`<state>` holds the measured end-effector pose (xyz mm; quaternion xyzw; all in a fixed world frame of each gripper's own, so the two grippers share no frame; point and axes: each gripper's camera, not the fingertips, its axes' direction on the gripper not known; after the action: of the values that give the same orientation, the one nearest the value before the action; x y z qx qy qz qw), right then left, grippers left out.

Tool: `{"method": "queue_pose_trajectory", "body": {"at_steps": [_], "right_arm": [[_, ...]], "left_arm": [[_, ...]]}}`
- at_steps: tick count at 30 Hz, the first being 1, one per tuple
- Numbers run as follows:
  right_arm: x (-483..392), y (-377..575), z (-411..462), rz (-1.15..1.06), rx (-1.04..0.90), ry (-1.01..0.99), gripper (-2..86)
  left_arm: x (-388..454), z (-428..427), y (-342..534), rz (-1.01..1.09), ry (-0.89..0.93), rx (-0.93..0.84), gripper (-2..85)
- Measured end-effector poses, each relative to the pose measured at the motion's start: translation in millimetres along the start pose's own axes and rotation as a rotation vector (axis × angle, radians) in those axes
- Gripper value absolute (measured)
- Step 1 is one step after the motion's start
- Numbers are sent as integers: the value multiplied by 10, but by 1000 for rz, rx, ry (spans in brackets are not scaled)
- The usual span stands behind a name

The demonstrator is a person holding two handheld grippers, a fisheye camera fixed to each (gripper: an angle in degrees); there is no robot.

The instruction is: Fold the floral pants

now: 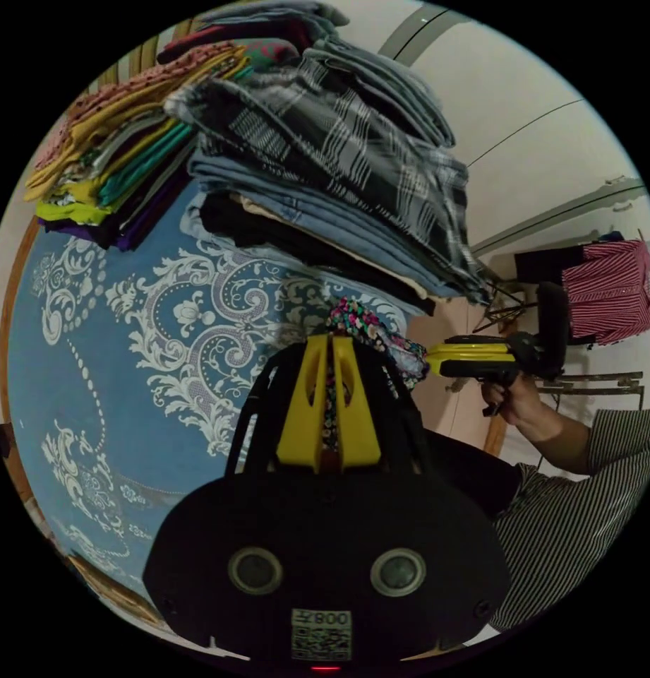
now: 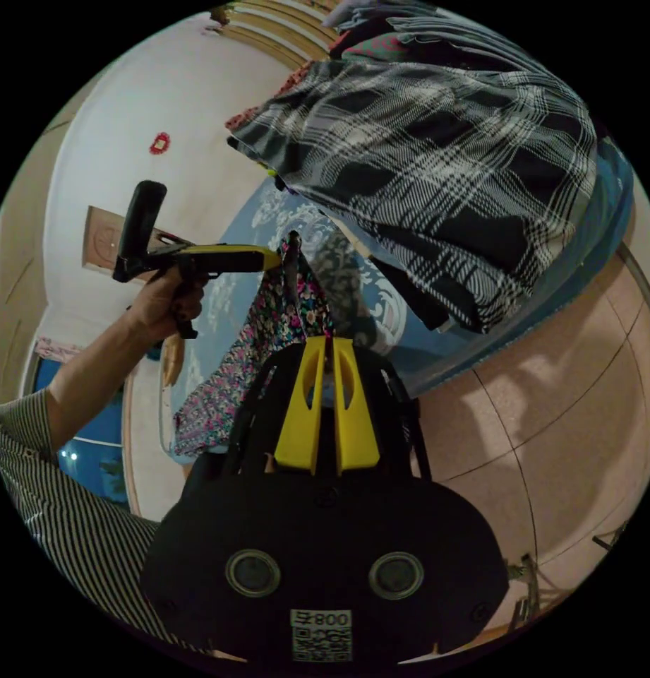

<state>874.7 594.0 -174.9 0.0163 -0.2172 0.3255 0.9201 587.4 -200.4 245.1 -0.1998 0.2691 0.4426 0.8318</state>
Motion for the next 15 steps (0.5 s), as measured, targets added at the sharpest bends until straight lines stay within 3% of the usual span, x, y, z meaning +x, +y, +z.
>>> {"method": "queue_pose_trajectory", "body": {"at_steps": [7,15], "right_arm": [[-1124,146,117,-141,62,-221,15],[-2889,445,890,-402,-41,-348,13]], "left_arm": [[-242,-891,1039,9,48,150,10],[-654,-1792,2877,-44,-20,232,9]]}}
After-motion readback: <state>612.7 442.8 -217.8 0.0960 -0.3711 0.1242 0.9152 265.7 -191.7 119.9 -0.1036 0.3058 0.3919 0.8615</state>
